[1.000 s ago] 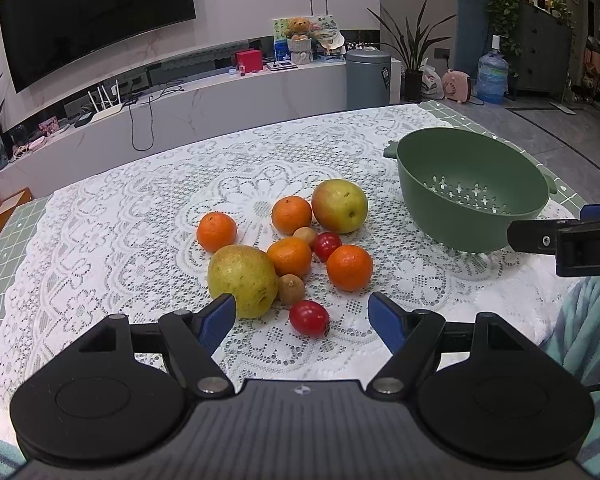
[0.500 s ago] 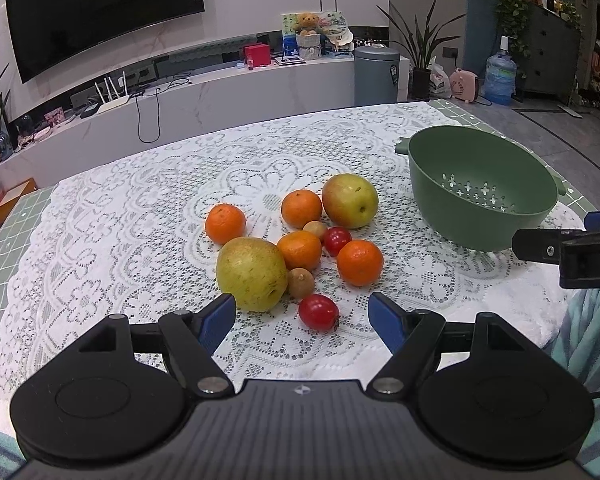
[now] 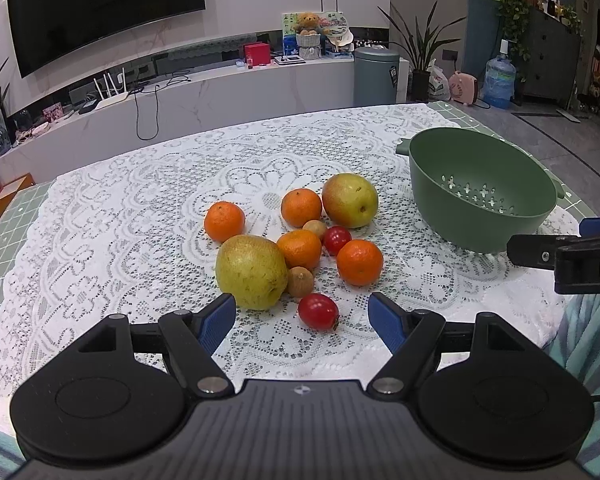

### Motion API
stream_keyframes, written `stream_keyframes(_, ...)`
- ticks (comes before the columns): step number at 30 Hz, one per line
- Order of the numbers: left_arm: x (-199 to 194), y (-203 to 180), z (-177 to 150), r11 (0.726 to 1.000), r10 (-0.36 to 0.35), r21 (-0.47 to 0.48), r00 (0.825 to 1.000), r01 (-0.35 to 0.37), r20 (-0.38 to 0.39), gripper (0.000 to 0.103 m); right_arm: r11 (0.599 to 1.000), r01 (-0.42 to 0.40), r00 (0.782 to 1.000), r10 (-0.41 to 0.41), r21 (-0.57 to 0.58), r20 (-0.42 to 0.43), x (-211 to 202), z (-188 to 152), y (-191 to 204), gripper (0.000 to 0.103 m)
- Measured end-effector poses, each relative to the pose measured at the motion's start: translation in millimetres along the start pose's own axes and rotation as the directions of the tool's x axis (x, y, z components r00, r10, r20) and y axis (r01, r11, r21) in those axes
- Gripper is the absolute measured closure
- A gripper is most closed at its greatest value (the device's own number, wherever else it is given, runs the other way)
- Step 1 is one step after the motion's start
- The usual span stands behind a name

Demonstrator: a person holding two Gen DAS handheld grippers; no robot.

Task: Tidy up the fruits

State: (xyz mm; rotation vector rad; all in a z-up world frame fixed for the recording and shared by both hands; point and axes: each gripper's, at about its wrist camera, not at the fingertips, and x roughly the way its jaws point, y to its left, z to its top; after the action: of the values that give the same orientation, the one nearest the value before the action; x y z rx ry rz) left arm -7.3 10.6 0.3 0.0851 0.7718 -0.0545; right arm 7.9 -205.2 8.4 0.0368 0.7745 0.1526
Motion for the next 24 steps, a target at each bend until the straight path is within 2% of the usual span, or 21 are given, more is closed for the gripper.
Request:
stream_keyframes(6, 0.7, 6.9, -0.8, 1.000, 0.003, -0.010, 1.000, -0.003, 0.012, 0.015, 0.996, -0.085, 0.994, 0.087, -0.029, 0.060, 2.5, -11.1, 5.5, 0.004)
stream_keyframes(12, 9.0, 23.8, -3.3, 0.997, -0.040, -0.065, 0.999, 0.040, 0.000, 0.022, 0.984, -0.147, 0.983, 0.157, -0.102, 0.095, 10.9, -18.2, 22.9, 0.004)
stream_keyframes(15, 17.4, 29.1, -4.2, 0.996, -0.060, -0.073, 0.998, 0.058, -0.022, 0.027, 0.973, -0.186, 0.976, 0.199, -0.139, 0.085, 18.9, -17.8, 34.1, 0.005)
stream_keyframes(17, 23.5, 33.4, -4.1, 0.993, -0.082, -0.083, 0.996, 0.079, -0.034, 0.027, 0.965, -0.201, 0.974, 0.215, -0.168, 0.069, 26.3, -16.9, 42.3, 0.016)
stream_keyframes(21, 38.5, 44.9, 0.3, 0.987, -0.115, -0.120, 0.990, 0.106, -0.075, 0.029, 0.950, -0.232, 0.970, 0.241, -0.208, 0.017, 47.9, -14.6, 56.1, 0.026)
stream_keyframes(24, 48.2, 51.6, 5.4, 0.986, -0.117, -0.127, 0.990, 0.107, -0.073, 0.029, 0.942, -0.256, 0.966, 0.260, -0.218, -0.011, 64.7, -11.7, 63.5, 0.034)
